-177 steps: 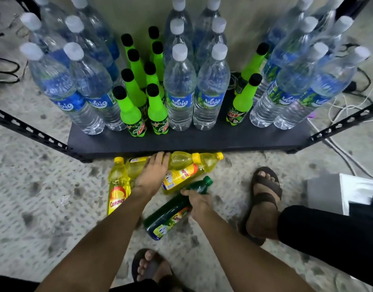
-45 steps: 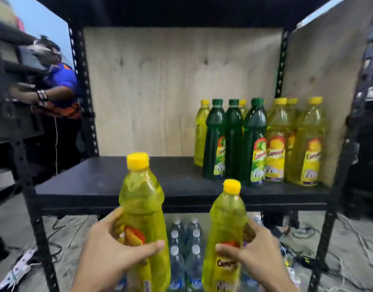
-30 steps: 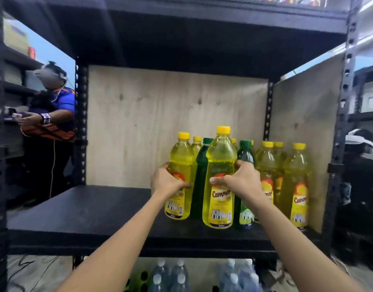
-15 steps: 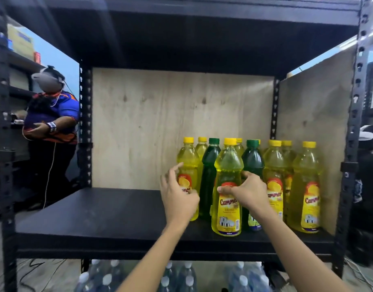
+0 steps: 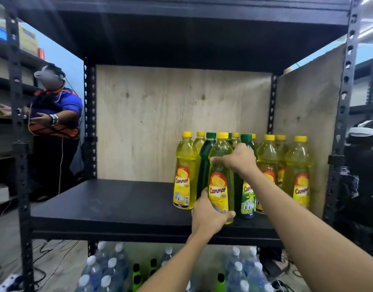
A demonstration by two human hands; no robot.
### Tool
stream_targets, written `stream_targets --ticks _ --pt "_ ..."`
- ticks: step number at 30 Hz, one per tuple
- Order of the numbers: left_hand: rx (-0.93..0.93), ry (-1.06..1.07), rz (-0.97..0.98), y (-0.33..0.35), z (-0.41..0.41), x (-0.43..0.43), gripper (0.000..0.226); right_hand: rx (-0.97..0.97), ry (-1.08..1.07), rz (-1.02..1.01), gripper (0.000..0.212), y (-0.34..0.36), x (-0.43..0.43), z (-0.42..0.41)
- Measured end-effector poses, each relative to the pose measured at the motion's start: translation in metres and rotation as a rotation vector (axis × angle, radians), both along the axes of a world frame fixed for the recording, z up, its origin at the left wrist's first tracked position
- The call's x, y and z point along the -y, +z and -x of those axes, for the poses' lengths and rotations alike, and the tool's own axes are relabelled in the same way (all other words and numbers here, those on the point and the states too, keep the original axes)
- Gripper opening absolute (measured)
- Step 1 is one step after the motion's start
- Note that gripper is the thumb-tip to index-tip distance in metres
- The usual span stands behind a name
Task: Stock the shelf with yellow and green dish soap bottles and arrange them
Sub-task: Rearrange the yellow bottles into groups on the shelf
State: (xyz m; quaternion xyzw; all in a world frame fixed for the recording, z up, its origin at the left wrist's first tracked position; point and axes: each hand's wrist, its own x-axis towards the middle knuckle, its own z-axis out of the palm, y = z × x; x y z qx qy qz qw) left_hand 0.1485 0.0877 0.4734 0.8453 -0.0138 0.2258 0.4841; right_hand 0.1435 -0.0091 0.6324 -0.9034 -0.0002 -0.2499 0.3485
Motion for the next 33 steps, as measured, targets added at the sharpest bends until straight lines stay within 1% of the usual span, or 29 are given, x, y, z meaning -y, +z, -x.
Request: stream_targets --ticks 2,4,9,10,12,14,16,20,24,28,33 --pt "0.028 0.028 -0.022 0.002 0.010 -0.008 0.094 0.013 0.025 -0.007 0.067 0.002 -0.003 0.006" --pt "0.065 0.063 -0.059 0.004 0.020 -0.025 0.089 0.046 0.058 -0.015 0.070 0.004 -0.012 0.013" --pt "0.145 0.165 -0.097 0.022 0.040 -0.095 0.072 0.226 0.205 -0.063 0.062 0.011 -0.067 0.021" --pt "0.163 0.189 -0.106 0.026 0.039 -0.112 0.072 0.251 0.238 -0.076 0.063 0.014 -0.083 0.021" --pt "0.196 0.246 -0.127 0.033 0.033 -0.148 0.076 0.285 0.289 -0.087 0.073 0.019 -0.118 0.013" --pt "0.210 0.305 -0.162 0.041 0.019 -0.185 0.085 0.293 0.323 -0.107 0.076 0.023 -0.154 -0.004" --pt "0.208 0.339 -0.184 0.047 -0.002 -0.223 0.089 0.286 0.342 -0.138 0.070 0.023 -0.192 -0.028" --pt "0.164 0.370 -0.180 0.051 -0.055 -0.287 0.083 0.291 0.367 -0.182 0.067 0.018 -0.267 -0.085" --pt "0.115 0.399 -0.170 0.048 -0.109 -0.337 0.077 0.273 0.388 -0.155 0.065 0.009 -0.328 -0.140" --pt "0.071 0.372 -0.156 0.045 -0.153 -0.372 0.080 0.223 0.376 -0.159 0.062 0.008 -0.365 -0.181" --pt "0.027 0.346 -0.081 0.037 -0.181 -0.386 0.081 0.169 0.380 -0.122 0.067 0.008 -0.386 -0.206"
